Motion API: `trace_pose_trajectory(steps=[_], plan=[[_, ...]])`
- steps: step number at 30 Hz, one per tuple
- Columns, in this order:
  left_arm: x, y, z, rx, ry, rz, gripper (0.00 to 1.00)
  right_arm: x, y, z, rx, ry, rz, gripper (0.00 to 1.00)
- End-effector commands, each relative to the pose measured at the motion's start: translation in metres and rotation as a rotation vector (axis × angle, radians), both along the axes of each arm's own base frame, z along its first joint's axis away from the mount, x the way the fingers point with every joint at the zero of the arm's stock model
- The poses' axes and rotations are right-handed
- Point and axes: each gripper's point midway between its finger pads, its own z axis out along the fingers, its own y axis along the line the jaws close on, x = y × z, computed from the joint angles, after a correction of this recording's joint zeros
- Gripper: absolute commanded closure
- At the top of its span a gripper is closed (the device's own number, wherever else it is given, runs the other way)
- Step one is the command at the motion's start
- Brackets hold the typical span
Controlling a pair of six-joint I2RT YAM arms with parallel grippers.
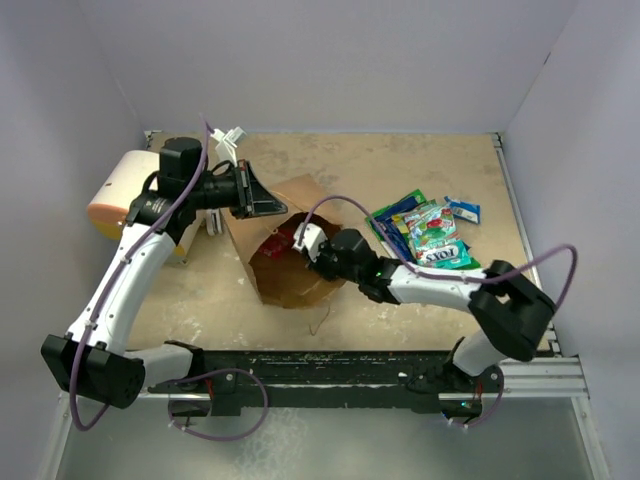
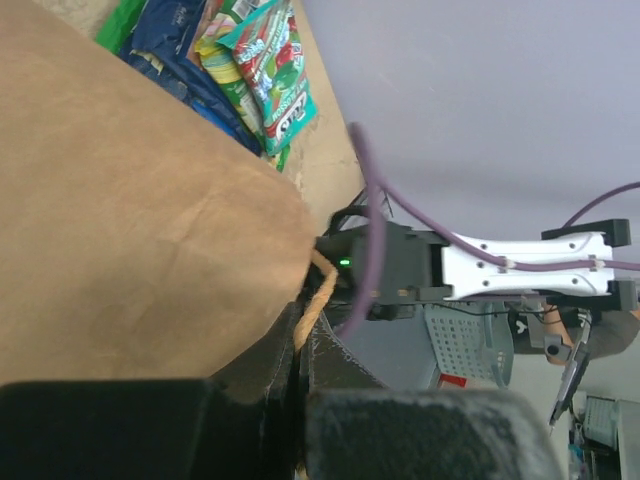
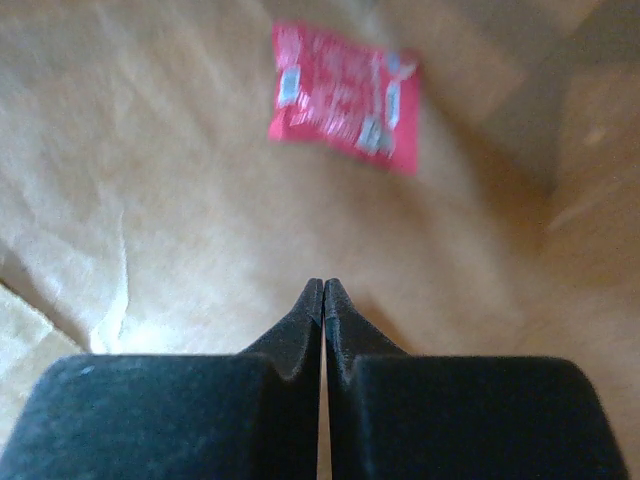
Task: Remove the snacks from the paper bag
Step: Take out the snack from the paper bag.
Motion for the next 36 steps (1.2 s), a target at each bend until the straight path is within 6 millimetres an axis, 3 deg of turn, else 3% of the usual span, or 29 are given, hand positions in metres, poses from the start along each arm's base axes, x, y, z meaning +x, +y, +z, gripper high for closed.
trace_pose_trajectory(steps=[1,8,13,16,19,26,36], plan=[[0.001,-0.006,0.03,-0.067,-0.084,-0.054,1.0,0.013,0.024,0.014,0.101,-0.046,-0.013,1.0],[0.01,-0.007,0.047,-0.075,-0.105,-0.047,1.0,-0.01,0.024,0.005,0.113,-0.063,0.05,1.0],[0.013,-0.009,0.057,-0.076,-0.111,-0.049,1.0,-0.02,0.026,0.015,0.099,-0.102,0.065,1.0],[0.014,-0.009,0.061,-0.082,-0.113,-0.056,1.0,-0.024,0.03,0.018,0.112,-0.118,0.067,0.89],[0.012,-0.011,0.061,-0.089,-0.102,-0.069,1.0,-0.02,0.045,0.015,0.123,-0.119,0.063,0.8],[0.008,-0.013,0.072,-0.112,-0.121,-0.095,1.0,0.018,0.085,0.014,0.164,-0.162,-0.045,0.75],[0.002,-0.014,0.072,-0.133,-0.109,-0.113,1.0,0.024,0.107,-0.002,0.291,-0.042,-0.104,0.66]])
